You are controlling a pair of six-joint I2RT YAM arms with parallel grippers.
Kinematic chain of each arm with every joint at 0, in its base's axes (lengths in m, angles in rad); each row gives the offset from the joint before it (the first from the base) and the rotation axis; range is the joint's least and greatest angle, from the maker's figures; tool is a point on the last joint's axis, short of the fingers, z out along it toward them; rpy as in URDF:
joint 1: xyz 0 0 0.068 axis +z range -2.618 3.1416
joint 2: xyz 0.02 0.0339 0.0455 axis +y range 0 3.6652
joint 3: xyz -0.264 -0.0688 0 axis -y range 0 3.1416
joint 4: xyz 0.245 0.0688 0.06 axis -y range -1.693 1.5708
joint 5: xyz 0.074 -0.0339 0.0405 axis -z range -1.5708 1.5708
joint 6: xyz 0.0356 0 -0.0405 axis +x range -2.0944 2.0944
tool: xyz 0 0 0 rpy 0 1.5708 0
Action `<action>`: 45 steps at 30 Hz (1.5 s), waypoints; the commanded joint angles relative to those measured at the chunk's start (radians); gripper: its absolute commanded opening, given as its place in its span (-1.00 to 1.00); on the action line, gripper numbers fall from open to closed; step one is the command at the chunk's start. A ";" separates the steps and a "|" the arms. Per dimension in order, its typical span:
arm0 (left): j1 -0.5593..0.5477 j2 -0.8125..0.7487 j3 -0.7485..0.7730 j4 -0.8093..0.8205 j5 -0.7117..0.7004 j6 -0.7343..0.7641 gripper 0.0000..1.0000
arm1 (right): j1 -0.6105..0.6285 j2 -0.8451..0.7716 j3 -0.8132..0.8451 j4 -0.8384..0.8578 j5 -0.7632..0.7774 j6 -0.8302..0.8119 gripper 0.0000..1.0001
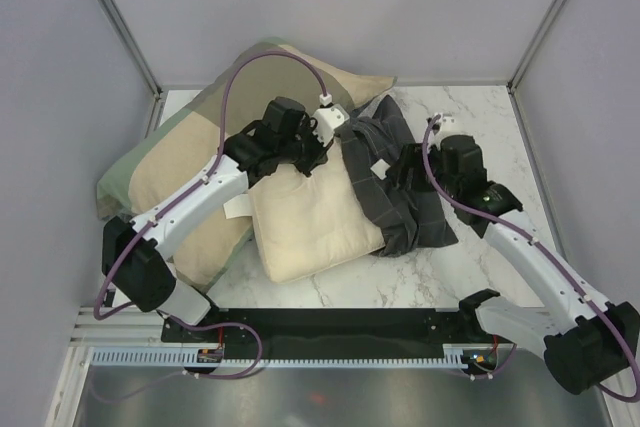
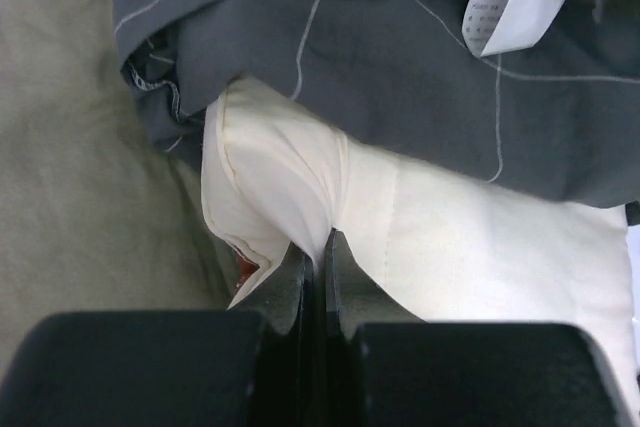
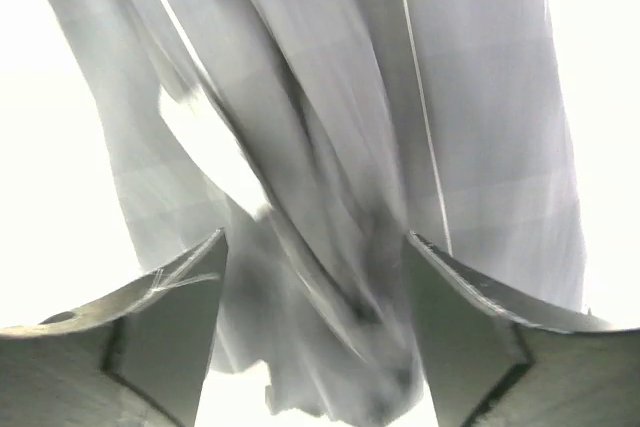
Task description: Remove the pillowcase from the pillow
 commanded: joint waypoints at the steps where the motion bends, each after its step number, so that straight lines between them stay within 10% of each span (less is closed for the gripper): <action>1: -0.022 -0.071 0.007 -0.017 0.172 0.069 -0.95 | 0.002 -0.012 0.156 0.004 0.029 -0.043 0.60; 11: -0.023 -0.142 -0.011 -0.033 0.201 0.113 -0.95 | -0.001 0.207 0.333 0.093 0.092 -0.077 0.80; 25: -0.023 -0.145 -0.008 -0.036 0.160 0.113 -0.95 | -0.001 0.220 0.046 0.185 -0.059 -0.013 0.76; 36: -0.022 -0.142 -0.011 -0.034 0.129 0.113 -0.95 | 0.001 0.229 -0.044 0.259 -0.100 0.010 -1.00; 45: -0.020 -0.171 -0.025 -0.028 0.057 0.125 -0.95 | -0.054 0.155 -0.009 0.133 0.148 -0.043 -1.00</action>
